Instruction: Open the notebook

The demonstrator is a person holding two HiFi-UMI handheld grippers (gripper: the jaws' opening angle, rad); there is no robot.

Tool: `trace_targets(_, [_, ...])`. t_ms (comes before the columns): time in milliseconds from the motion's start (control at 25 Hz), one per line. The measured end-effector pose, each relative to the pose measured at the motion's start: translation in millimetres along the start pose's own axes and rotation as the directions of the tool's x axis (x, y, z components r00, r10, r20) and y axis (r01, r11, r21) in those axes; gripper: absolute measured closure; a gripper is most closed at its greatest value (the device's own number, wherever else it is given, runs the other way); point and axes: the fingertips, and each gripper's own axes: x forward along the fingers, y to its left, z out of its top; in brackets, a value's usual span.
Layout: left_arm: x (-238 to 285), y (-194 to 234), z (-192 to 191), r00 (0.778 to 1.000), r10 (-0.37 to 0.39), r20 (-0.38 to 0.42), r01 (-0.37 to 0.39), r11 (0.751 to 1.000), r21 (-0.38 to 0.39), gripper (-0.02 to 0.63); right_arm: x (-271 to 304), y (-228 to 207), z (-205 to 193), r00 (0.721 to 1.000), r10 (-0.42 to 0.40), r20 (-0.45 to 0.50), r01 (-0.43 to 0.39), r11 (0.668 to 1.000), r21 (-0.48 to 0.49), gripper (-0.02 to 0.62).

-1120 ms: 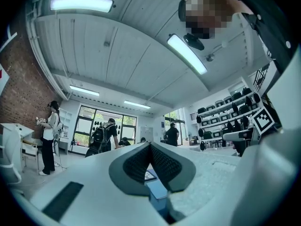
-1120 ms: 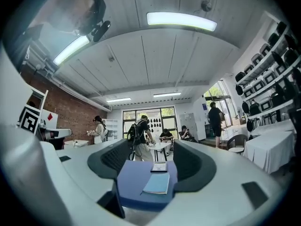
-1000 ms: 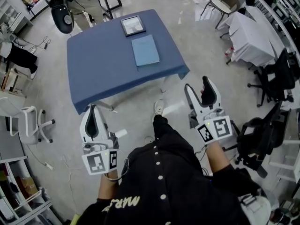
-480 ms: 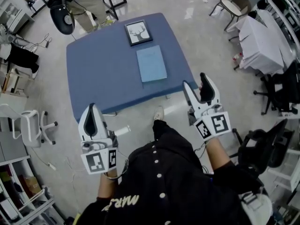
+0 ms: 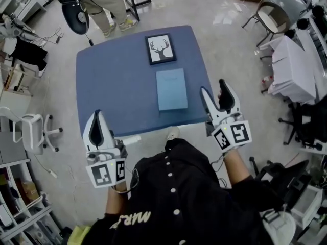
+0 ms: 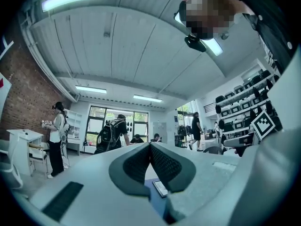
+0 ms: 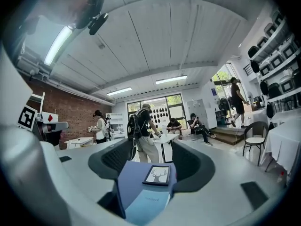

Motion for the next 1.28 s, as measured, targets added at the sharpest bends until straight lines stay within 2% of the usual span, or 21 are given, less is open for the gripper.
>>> trace_targets(200, [20.5,7.7,-3.1,0.999,0.048,-0.007,-0.048,0.999,-0.002,0.603,42.7,-12.0,-17.5,0.998,0.032,-0.054,-0.029,0.999,0.044,0.317])
trace_targets(360, [27.2,24.6,-16.7,0.997,0.062,-0.038,-0.062,0.998,-0.007,0.603,66.8,-11.2,-44.4,0.992,0.030,-0.122,-0.022,0.997,0.069,0.316])
trace_targets(520, [45.2,38.2,-27.0,0.999,0.014,-0.044,-0.014,1.000,-0.011,0.603,86.6,-10.3,-84.1,0.976,0.006,-0.219,0.011,0.997,0.074,0.314])
trace_targets(640, [57.4,43.0,-31.5,0.998,-0.038,-0.054,0.037,0.999,-0.009,0.603,94.6,-9.8,-120.2,0.952,-0.009,-0.307,0.046,0.993,0.113,0.314])
trace_targets(840, [74.9,49.8,-49.5,0.991,-0.092,-0.100,0.088,0.995,-0.041,0.603,98.2,-15.7,-191.5,0.893,-0.027,-0.450,0.100,0.985,0.138,0.291])
trace_targets(1120, [91.6,37.7,-86.8,0.973,-0.146,-0.180,0.137,0.989,-0.062,0.603,80.3,-25.5,-306.0,0.737,0.007,-0.675,0.164,0.968,0.190,0.297])
trace_targets(1200, [93.6,33.3,-95.9,0.967,-0.158,-0.201,0.148,0.987,-0.068,0.603,73.9,-24.9,-325.0,0.703,0.020,-0.711,0.181,0.962,0.206,0.309])
trace_targets(1280, [95.0,29.0,-103.6,0.961,-0.168,-0.219,0.155,0.985,-0.072,0.603,69.4,-24.4,-336.9,0.681,0.030,-0.732,0.194,0.956,0.219,0.326])
